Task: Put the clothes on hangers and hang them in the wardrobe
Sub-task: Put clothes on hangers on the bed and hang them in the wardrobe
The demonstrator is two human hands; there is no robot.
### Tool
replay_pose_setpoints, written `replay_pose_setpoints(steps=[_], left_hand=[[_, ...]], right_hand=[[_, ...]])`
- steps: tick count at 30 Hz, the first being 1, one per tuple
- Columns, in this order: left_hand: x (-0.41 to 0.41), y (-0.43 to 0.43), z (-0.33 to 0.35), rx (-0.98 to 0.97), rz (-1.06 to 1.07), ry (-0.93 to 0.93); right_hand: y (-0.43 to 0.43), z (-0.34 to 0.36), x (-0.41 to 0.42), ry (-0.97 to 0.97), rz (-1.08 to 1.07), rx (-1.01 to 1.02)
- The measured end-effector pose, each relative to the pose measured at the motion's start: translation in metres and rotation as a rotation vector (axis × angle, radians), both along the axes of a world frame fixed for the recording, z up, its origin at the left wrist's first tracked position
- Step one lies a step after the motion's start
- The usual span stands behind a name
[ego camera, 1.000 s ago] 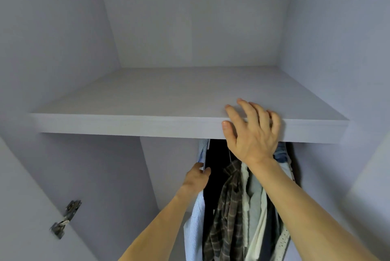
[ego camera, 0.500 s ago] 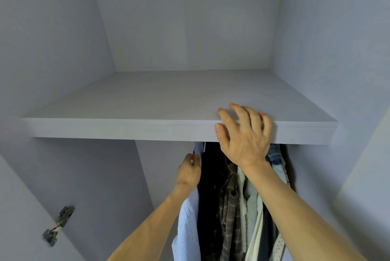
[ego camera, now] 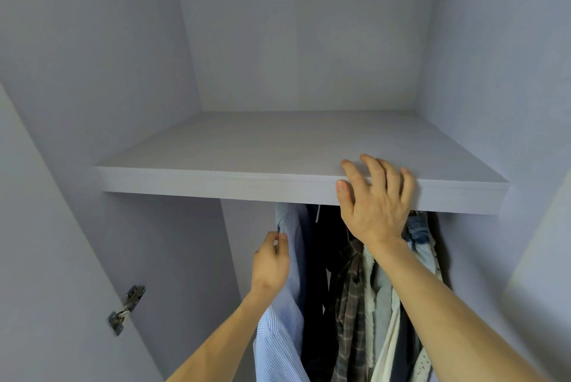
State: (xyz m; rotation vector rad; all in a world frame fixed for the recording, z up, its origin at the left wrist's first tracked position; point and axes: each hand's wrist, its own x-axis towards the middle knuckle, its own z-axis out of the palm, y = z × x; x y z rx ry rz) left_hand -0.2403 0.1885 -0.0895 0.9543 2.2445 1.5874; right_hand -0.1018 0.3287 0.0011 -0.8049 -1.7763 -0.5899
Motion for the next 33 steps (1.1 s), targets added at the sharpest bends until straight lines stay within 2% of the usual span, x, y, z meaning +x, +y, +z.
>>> replay_pose_setpoints(steps=[6,10,15,18,22,24,27,30,33], left_hand=[[0.007,-0.063,-0.024,-0.074,0.001,0.023],[0.010,-0.127,-0.040,-0.128,0.044,0.063],[0.020,-0.237,-0.076,-0.244,0.138,0.124],[0.038,-0.311,-0.088,-0.274,0.189,0.139],[0.072,-0.409,-0.092,-0.294,0.291,0.152],[0.091,-0.453,-0.093,-0.323,0.371,0.178],[0.126,-0.516,-0.093,-0.394,0.545,0.189],[0.171,-0.578,-0.093,-0.481,0.744,0.191],[0.227,-0.630,-0.093,-0.537,0.954,0.087]], right_hand=[[-0.027,-0.006,0.001,0.028,0.073,-0.201],[-0.072,-0.051,-0.006,0.010,0.311,-0.260],[-0.151,-0.133,-0.030,-0.036,0.659,-0.743],[-0.196,-0.156,-0.049,-0.261,0.796,-0.895],[-0.252,-0.163,-0.081,-0.723,0.948,-0.869],[-0.289,-0.162,-0.097,-0.871,1.054,-0.836],[-0.360,-0.165,-0.112,-1.032,1.227,-0.812],[-0.442,-0.170,-0.106,-1.112,1.384,-0.744],[-0.519,-0.174,-0.080,-1.189,1.559,-0.651]])
